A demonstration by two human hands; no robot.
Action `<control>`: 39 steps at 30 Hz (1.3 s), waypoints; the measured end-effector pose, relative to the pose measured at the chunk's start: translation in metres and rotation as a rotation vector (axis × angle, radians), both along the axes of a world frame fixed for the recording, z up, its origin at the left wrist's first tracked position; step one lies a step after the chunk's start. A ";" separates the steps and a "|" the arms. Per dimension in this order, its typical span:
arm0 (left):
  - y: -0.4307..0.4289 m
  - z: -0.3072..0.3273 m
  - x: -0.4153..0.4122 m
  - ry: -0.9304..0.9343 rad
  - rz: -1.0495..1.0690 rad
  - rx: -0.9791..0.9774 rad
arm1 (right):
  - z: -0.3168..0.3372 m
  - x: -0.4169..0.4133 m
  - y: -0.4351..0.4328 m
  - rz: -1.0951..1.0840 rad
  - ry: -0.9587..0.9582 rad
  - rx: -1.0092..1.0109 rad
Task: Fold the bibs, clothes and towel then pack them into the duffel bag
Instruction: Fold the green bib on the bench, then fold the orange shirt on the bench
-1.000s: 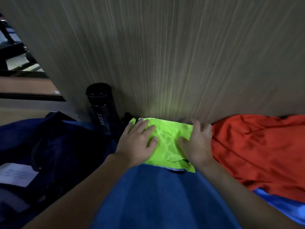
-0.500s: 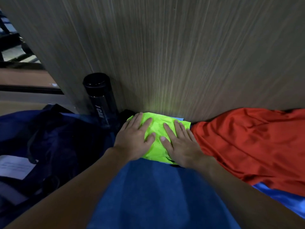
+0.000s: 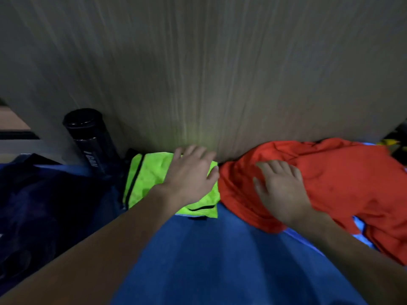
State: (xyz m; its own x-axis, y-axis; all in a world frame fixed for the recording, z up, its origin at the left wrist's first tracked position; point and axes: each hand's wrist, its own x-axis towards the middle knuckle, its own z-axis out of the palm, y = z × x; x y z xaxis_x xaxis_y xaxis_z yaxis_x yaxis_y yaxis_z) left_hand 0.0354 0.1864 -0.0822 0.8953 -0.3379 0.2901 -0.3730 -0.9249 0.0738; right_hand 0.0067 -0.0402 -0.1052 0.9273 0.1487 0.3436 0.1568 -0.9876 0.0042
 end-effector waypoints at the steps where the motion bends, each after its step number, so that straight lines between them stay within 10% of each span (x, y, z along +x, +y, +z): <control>1: -0.015 0.000 -0.001 0.031 -0.038 -0.030 | 0.001 -0.004 -0.021 -0.053 -0.013 -0.023; 11: -0.125 -0.026 -0.001 0.259 -0.196 -0.165 | -0.002 -0.025 -0.142 -0.179 0.022 -0.117; 16: -0.135 -0.033 -0.002 0.192 -0.127 -0.044 | 0.018 -0.032 -0.145 -0.130 -0.064 0.160; 28: -0.137 0.068 -0.043 0.129 -0.318 -0.951 | 0.119 -0.079 -0.159 -0.027 -0.281 0.563; 39: -0.076 0.168 -0.146 0.311 -0.360 -0.953 | 0.216 -0.164 -0.109 0.113 -0.269 0.582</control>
